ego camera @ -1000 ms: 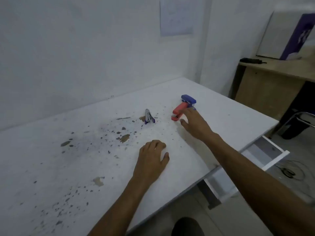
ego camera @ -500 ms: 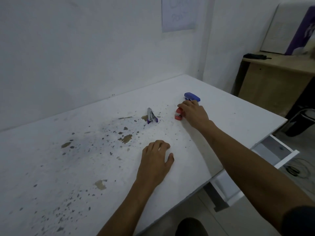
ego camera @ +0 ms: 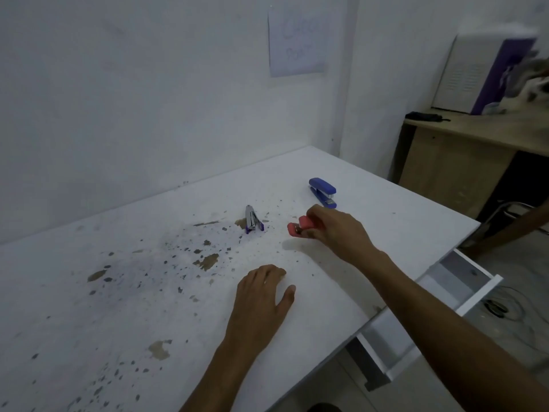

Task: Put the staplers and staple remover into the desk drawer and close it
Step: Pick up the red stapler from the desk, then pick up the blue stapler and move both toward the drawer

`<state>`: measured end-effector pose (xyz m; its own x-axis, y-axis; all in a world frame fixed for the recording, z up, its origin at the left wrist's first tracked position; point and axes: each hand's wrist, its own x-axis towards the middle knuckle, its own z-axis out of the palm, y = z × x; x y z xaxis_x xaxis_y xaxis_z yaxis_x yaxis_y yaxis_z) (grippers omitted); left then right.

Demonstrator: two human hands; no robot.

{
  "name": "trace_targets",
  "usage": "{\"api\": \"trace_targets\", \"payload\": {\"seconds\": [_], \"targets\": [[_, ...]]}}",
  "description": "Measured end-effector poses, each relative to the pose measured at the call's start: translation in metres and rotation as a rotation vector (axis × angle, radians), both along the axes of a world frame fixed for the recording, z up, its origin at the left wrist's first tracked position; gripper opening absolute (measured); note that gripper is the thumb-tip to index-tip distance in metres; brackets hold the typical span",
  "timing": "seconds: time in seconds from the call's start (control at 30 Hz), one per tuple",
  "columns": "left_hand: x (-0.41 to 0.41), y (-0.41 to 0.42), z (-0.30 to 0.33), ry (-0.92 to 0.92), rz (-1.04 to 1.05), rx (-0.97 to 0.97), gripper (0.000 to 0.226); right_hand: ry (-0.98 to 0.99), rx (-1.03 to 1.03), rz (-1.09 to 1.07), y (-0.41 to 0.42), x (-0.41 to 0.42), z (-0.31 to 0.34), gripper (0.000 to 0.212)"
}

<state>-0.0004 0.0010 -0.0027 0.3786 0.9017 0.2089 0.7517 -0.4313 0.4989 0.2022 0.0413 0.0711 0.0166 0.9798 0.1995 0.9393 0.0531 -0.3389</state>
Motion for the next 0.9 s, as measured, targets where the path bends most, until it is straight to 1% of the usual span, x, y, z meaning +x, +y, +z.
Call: {"api": "trace_targets", "payload": {"seconds": [0.1, 0.2, 0.3, 0.4, 0.47, 0.57, 0.63, 0.73, 0.83, 0.9], "targets": [[0.001, -0.005, 0.009, -0.091, 0.011, -0.073, 0.063, 0.283, -0.014, -0.061, -0.018, -0.003, 0.006, 0.042], [0.002, -0.008, 0.015, -0.231, 0.044, -0.153, 0.071, 0.504, -0.015, -0.059, -0.034, -0.003, 0.007, 0.034], [0.014, -0.013, 0.023, -0.428, 0.001, -0.267, 0.061, 0.62, -0.036, -0.04, -0.046, -0.008, 0.005, 0.025], [0.029, -0.014, 0.029, -0.507, -0.019, -0.296, 0.044, 0.749, -0.059, -0.015, -0.049, -0.015, 0.005, 0.018], [0.034, -0.006, 0.028, -0.583, 0.025, -0.279, 0.038, 0.808, -0.065, 0.003, -0.046, -0.015, 0.006, 0.013], [0.037, 0.004, 0.028, -0.609, 0.031, -0.253, 0.042, 0.905, -0.085, 0.044, -0.04, -0.012, 0.008, 0.01], [0.04, 0.01, 0.031, -0.613, 0.018, -0.254, 0.04, 0.933, -0.112, 0.068, -0.034, -0.012, 0.009, 0.016], [0.04, 0.019, 0.034, -0.656, 0.043, -0.237, 0.043, 0.927, -0.158, 0.087, -0.018, -0.013, 0.01, 0.026], [0.035, 0.024, 0.033, -0.728, 0.091, -0.216, 0.036, 0.927, -0.238, 0.144, 0.004, -0.008, 0.017, 0.033], [0.032, 0.026, 0.032, -0.756, 0.114, -0.221, 0.036, 0.886, -0.167, 0.111, 0.022, 0.003, 0.021, 0.037]]}}
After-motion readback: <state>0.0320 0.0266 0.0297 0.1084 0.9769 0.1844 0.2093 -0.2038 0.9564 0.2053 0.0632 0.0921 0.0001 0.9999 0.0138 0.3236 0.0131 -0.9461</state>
